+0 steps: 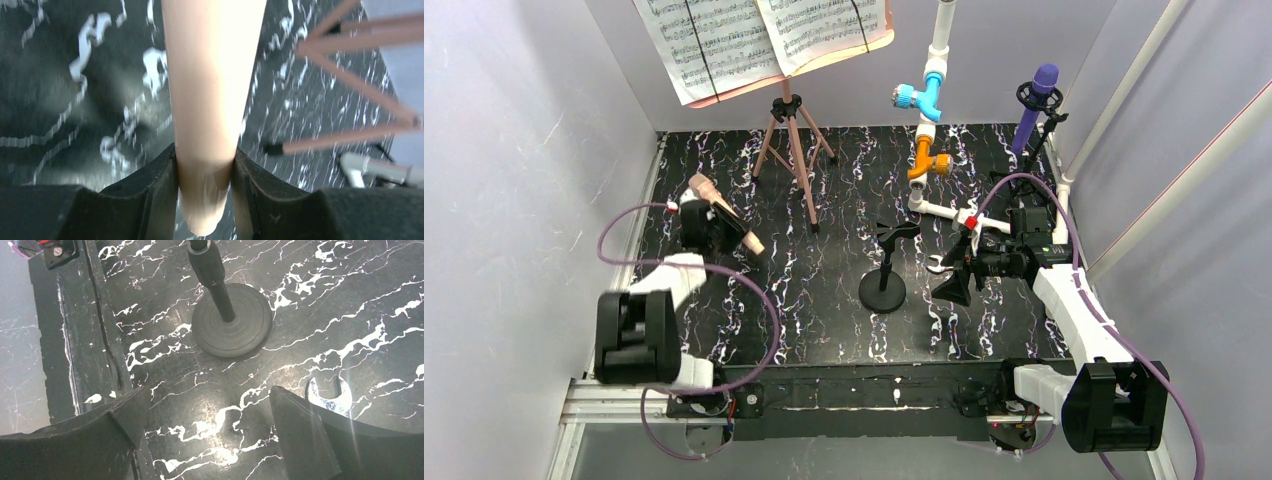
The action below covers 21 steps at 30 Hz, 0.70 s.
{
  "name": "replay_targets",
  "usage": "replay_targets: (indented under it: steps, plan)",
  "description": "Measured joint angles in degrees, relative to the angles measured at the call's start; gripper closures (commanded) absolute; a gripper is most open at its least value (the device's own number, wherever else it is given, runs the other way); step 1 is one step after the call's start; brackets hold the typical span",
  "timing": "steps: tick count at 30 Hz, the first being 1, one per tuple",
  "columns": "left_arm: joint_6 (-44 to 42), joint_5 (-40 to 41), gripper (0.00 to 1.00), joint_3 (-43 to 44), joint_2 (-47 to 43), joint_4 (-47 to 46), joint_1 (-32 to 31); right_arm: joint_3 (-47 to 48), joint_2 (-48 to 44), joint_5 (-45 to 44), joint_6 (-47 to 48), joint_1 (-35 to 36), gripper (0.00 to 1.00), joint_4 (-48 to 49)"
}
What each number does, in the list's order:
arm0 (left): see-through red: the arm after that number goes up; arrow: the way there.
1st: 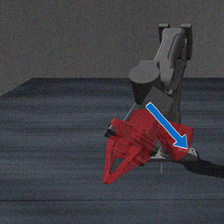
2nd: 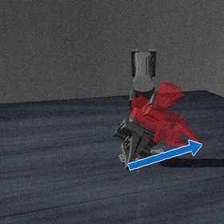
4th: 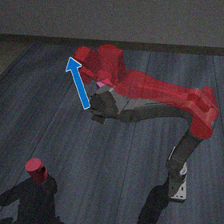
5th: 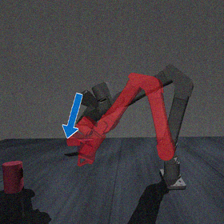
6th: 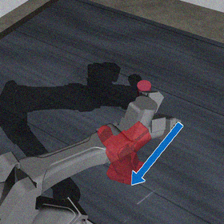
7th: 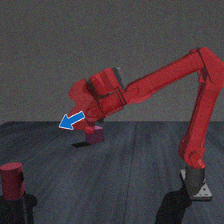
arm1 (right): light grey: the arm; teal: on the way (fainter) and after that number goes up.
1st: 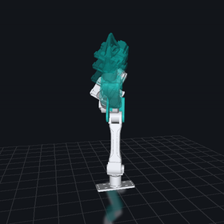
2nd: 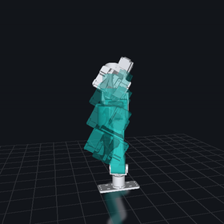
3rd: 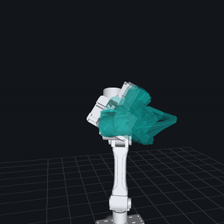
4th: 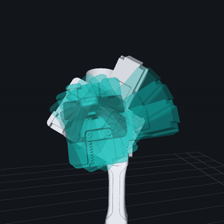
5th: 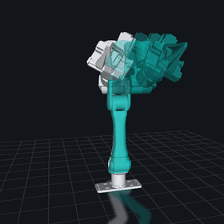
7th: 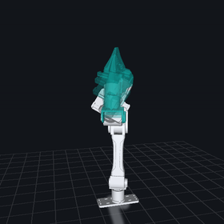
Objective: Pack up the instrument practice props
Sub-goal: Place the microphone at the center of the board.
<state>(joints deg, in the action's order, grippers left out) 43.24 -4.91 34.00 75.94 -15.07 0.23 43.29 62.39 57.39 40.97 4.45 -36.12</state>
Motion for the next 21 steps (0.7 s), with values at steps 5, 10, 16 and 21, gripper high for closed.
replay_targets:
  steps: [5,10,16,21]
  plan:
    - [1.36,-0.9,1.0,16.9,18.03,5.01,5.05,0.0,-0.04,-1.05,0.52,0.0,0.02,-0.09]
    - [0.39,1.88,0.97,38.86,34.07,22.32,7.37,0.0,-0.04,-1.75,1.05,0.02,0.02,-0.2]
    - [-1.36,4.22,0.66,55.04,44.48,36.81,8.24,0.0,-0.04,-1.86,1.18,0.02,0.02,-0.22]
    - [-1.9,5.18,0.43,56.26,44.54,41.48,8.68,0.0,-0.04,-1.99,1.25,0.02,0.02,-0.22]
